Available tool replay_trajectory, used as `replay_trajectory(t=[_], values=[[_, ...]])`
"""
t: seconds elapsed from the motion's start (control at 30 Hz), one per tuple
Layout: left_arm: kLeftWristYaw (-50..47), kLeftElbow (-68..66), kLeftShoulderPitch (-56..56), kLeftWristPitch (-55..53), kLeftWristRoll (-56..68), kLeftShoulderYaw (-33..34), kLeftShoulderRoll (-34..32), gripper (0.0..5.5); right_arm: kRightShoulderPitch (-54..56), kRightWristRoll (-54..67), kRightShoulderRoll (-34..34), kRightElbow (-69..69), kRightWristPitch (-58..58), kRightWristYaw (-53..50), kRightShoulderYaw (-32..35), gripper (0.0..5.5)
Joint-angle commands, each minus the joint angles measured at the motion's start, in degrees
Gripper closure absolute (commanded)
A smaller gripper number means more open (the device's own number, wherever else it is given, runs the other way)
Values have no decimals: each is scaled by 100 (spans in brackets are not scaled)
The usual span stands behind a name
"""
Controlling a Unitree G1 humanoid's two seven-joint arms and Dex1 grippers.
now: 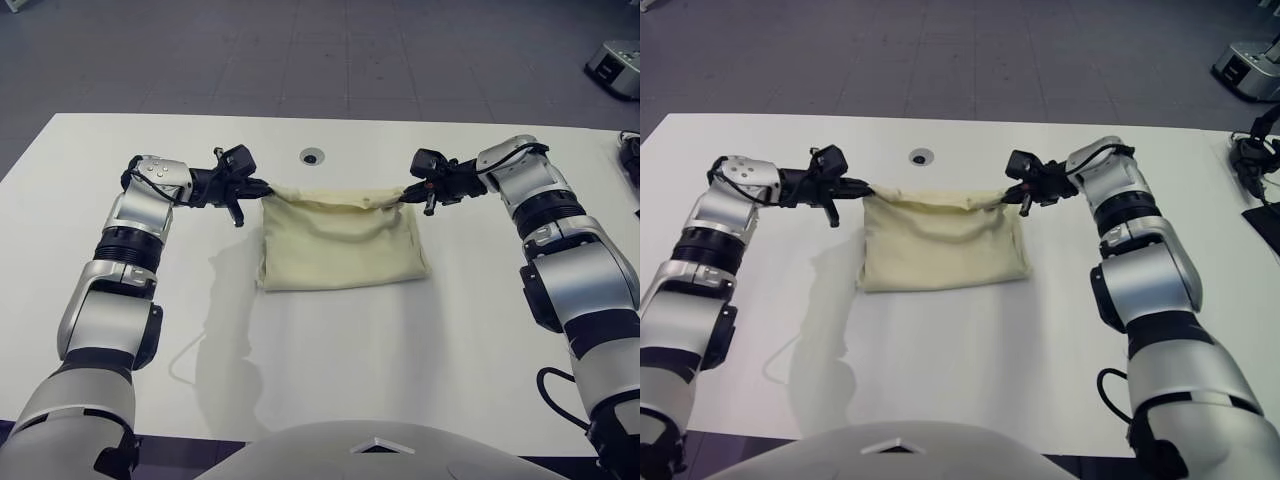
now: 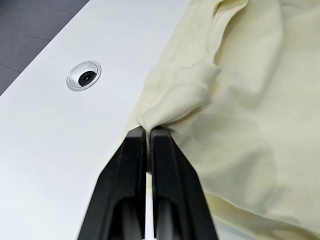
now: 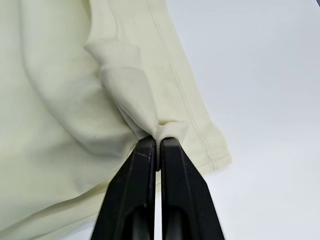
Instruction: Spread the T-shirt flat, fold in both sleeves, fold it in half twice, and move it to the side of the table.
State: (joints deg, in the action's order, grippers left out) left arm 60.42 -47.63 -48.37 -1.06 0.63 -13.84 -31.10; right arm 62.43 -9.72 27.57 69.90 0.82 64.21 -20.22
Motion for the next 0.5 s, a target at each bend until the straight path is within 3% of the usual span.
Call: replay_trajectory(t=[0.03,0.17,0.33,0.5], values=[[-367,-427,-287,199,-235,80,175,550,173,-129,-100,122,241,-579,185,549],[-1467,-712,-379,72,-382,297,335,468,54,-50,-260,67,315,-2111,585,474],[-2418,-185,-127,-210,-398,666,231,394,-394,-255,-183,-440,814,-2856,599,402],[-1920,2597,1309,-937,-439,429,-175,305,-1049,-311,-96,-1494,1220,-2697,540,317]])
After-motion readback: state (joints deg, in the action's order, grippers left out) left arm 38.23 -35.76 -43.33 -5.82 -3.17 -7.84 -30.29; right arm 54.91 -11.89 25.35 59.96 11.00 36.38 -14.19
